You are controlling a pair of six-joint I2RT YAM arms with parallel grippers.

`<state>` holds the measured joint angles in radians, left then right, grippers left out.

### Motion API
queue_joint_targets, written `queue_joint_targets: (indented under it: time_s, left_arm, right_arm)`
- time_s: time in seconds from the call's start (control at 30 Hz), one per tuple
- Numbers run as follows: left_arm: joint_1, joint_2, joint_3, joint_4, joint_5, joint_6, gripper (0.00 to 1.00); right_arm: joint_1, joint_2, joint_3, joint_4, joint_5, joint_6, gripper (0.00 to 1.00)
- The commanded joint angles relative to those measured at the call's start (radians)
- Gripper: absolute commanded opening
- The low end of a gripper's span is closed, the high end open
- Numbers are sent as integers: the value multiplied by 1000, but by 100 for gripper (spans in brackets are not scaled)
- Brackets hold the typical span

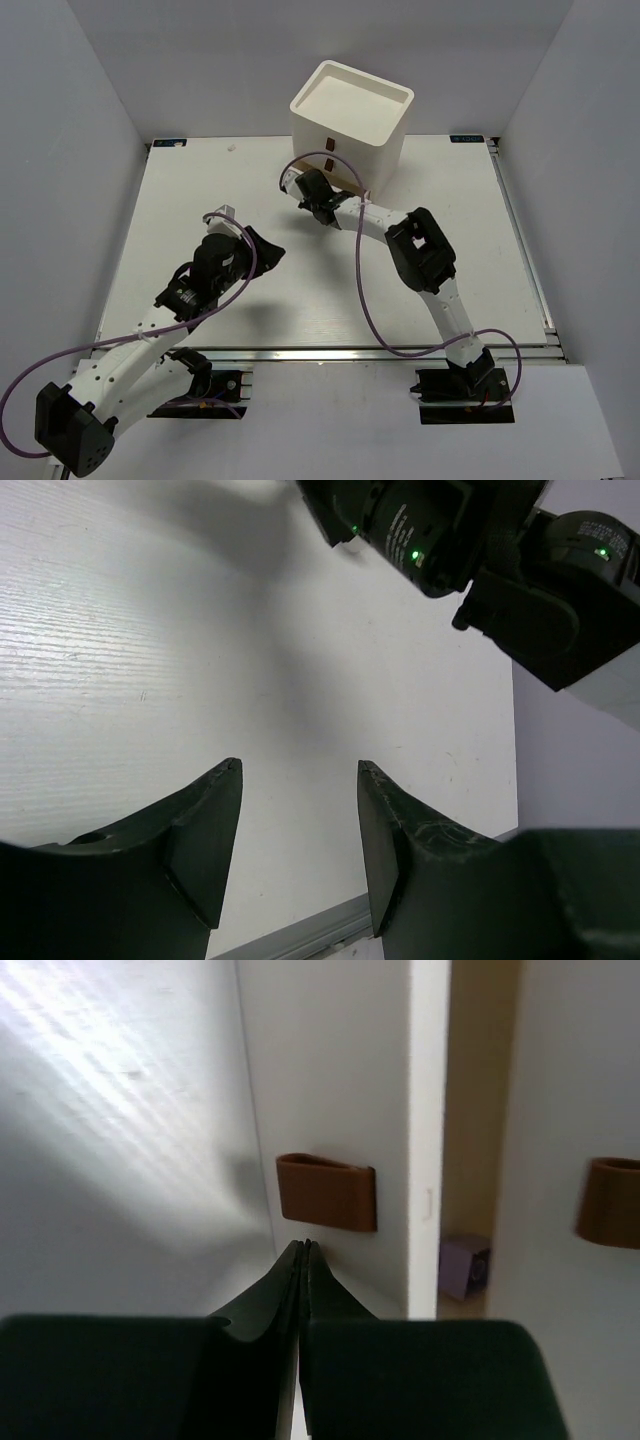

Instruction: Sort the legos into containers by color

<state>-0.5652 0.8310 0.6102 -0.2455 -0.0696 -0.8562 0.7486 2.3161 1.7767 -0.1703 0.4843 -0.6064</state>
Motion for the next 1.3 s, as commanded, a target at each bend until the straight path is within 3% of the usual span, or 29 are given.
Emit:
queue_joint_targets:
  time_s: [0.0, 0.4, 0.47, 0.57, 0.6, 0.7, 0.73, 0.83, 1.0, 1.27]
  left_arm:
    - [-2, -30, 0, -14, -21, -6, 59]
    - [-2, -27, -4, -5, -22, -7, 60]
    - [-2, -26, -4, -2, -18, -7, 60]
    - [-2, -27, -6, 14, -4, 5, 62]
    - [-2, -27, -6, 26, 1, 15, 66]
    - [-2, -36, -16, 69, 25, 48, 79]
    - [-2, -46, -20, 78, 31, 55, 81]
    - [-2, -55, -43, 124, 50, 62, 97]
    - [-2, -49, -47, 167, 106, 83, 98]
    - [-2, -13, -20, 216, 180, 134, 98]
  right_arm:
    - [-26, 8, 62, 72, 72, -33, 0]
    - [-95, 55, 105, 131, 102, -119, 0]
    - [-97, 25, 98, 71, 3, -118, 0]
    - [-88, -72, 101, -224, -321, -141, 0]
    - [-91, -139, 104, -373, -562, -154, 0]
    - [-103, -262, -6, -454, -803, -162, 28]
    - [-104, -341, -43, -442, -872, -144, 54]
    - [-117, -487, -179, -408, -979, -5, 89]
    - [-130, -726, -368, -247, -887, 334, 89]
    - [-147, -985, -527, -196, -655, 591, 89]
